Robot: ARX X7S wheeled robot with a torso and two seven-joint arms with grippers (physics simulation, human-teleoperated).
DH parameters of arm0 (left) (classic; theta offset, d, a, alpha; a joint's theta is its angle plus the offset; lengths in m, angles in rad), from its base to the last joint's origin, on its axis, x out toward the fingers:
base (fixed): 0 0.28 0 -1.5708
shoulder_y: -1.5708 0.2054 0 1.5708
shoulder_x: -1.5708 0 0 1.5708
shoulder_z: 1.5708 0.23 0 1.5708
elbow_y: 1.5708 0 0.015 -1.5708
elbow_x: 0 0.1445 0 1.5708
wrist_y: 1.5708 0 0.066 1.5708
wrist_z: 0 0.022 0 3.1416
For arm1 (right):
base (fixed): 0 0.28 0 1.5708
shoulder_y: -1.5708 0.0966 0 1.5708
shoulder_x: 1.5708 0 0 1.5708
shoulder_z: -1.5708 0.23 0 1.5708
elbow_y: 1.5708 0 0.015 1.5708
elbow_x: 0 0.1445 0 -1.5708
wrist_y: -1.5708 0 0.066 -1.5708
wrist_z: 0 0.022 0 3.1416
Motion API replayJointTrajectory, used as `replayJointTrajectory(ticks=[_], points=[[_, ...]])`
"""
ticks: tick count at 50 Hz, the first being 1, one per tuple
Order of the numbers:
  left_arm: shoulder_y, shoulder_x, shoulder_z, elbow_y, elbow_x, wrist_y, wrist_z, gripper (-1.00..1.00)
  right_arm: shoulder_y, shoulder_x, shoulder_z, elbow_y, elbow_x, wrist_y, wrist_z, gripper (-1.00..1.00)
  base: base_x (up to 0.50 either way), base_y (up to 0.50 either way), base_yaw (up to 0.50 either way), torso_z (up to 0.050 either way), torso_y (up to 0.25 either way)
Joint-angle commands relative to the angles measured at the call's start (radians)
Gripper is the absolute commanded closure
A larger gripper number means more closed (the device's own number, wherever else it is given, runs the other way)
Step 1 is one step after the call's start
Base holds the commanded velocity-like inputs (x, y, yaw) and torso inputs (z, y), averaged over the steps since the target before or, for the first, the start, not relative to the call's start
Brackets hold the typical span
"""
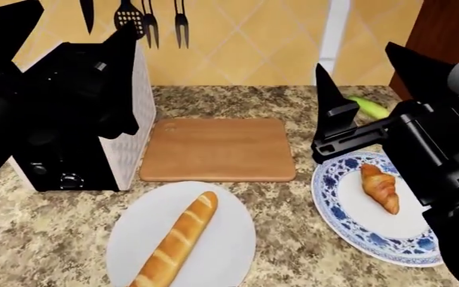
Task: From the different types of pastries on the counter, select a croissant and place it on the cutting board. Then retrieve a jar of jam from the cabinet and place it alongside the croissant on the cutting board.
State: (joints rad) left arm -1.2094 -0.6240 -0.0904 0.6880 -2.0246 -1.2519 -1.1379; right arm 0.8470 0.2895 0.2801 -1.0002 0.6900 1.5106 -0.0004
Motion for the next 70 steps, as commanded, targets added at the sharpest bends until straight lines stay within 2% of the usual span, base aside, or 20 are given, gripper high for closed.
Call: replayJointTrajectory(ticks=[1, 28, 34, 36, 44, 52, 64, 70], points=[[-0.027, -0.02, 0.023, -0.002, -0.017, 0.018, -0.016, -1.0, 0.027, 0.036, 0.045, 0.009, 0.16, 0.041, 0.063, -1.0, 0.25, 0.0, 0.0, 0.0, 0.0], [-0.043, -0.038, 0.056, 0.017, -0.042, 0.049, -0.026, -1.0, 0.025, 0.103, 0.084, 0.046, 0.344, 0.048, 0.182, -1.0, 0.08, 0.05, 0.0, 0.0, 0.001], [-0.035, -0.038, 0.055, 0.02, -0.033, 0.05, -0.019, -1.0, 0.016, 0.262, 0.043, 0.131, 0.674, 0.053, 0.374, -1.0, 0.0, 0.0, 0.0, 0.0, 0.0], [-0.036, -0.039, 0.058, 0.021, -0.033, 0.052, -0.021, -1.0, 0.013, 0.319, 0.015, 0.156, 0.724, 0.048, 0.406, -1.0, 0.0, 0.0, 0.0, 0.0, 0.0], [-0.036, -0.038, 0.062, 0.017, -0.018, 0.05, -0.012, -1.0, -0.016, 0.489, -0.076, 0.225, 0.68, 0.035, 0.379, -1.0, 0.0, 0.0, 0.0, 0.0, 0.0], [-0.035, -0.054, 0.057, 0.022, -0.03, 0.064, -0.016, -1.0, 0.019, 0.603, -0.115, 0.311, 0.78, 0.026, 0.408, -1.0, 0.0, 0.0, 0.0, 0.0, 0.0], [-0.048, -0.061, 0.076, 0.025, -0.04, 0.078, -0.028, -1.0, -0.148, 0.687, -0.014, 0.355, 0.731, -0.048, 0.328, -1.0, 0.0, 0.0, 0.0, 0.0, 0.0], [-0.055, -0.061, 0.087, 0.024, -0.04, 0.082, -0.031, -1.0, -0.293, 0.717, -0.004, 0.373, 0.588, -0.109, 0.252, -1.0, 0.0, 0.0, 0.0, 0.0, 0.0]])
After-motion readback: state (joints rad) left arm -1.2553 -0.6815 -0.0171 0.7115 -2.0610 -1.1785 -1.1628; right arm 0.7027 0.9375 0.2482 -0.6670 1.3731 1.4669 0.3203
